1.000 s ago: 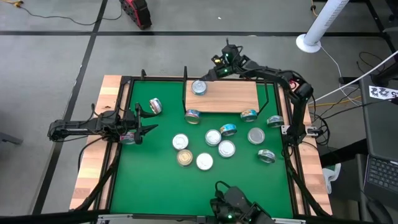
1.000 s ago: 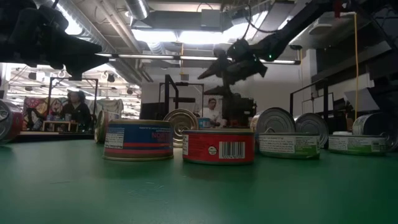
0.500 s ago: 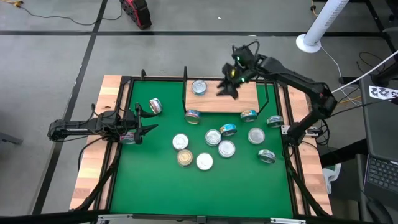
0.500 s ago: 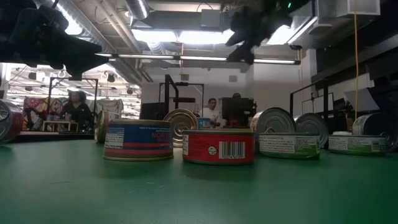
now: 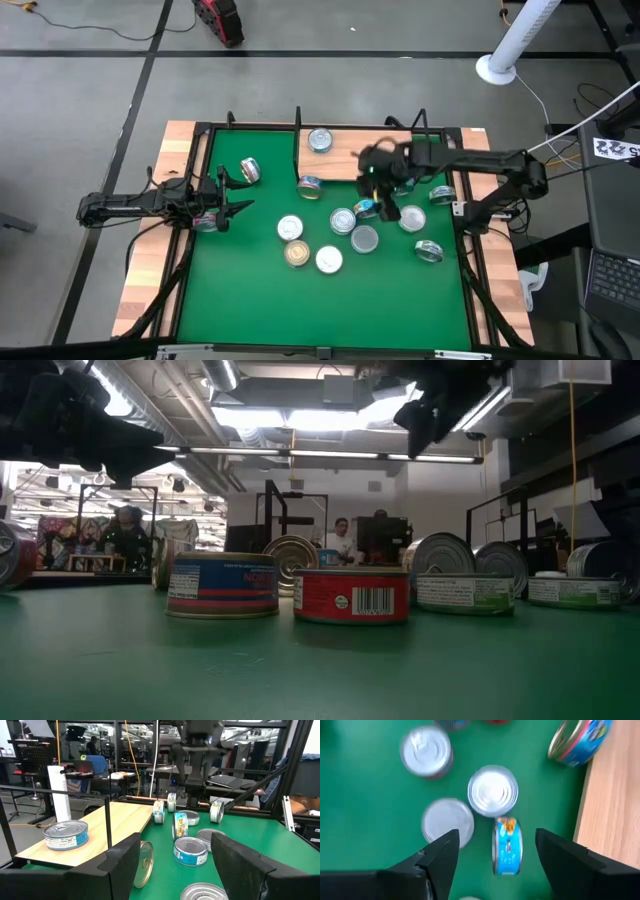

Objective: Stack canned seafood by type on shelf
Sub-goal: Stack the yellow blue tuna can on top of the yellow blue tuna can on the shelf

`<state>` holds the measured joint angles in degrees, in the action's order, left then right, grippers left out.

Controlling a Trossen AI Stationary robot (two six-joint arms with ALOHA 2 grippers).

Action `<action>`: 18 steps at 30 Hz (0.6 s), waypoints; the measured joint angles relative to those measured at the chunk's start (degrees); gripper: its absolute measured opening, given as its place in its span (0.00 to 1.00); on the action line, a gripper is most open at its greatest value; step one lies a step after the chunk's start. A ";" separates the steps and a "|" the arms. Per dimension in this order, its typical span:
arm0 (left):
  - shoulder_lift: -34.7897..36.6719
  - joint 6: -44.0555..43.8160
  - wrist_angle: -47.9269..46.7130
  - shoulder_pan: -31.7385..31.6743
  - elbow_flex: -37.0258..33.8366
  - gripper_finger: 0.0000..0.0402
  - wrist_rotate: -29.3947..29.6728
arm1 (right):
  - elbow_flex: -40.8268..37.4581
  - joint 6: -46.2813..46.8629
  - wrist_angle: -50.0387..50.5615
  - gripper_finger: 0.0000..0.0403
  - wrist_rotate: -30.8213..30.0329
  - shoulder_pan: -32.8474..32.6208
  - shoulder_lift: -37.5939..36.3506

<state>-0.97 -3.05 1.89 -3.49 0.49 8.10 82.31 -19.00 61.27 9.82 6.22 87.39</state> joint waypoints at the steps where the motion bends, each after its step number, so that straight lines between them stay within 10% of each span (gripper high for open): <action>1: 0.00 0.00 -0.02 0.02 0.00 0.60 0.00 | -0.86 -0.02 -0.13 0.64 -2.03 -1.22 -0.01; 18: 0.00 0.01 0.00 0.01 0.00 0.60 0.00 | -17.65 0.74 -15.27 0.64 -16.32 -5.07 0.00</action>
<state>-0.97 -3.03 1.89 -3.48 0.49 8.10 64.66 -18.26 46.00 -6.50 1.15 87.39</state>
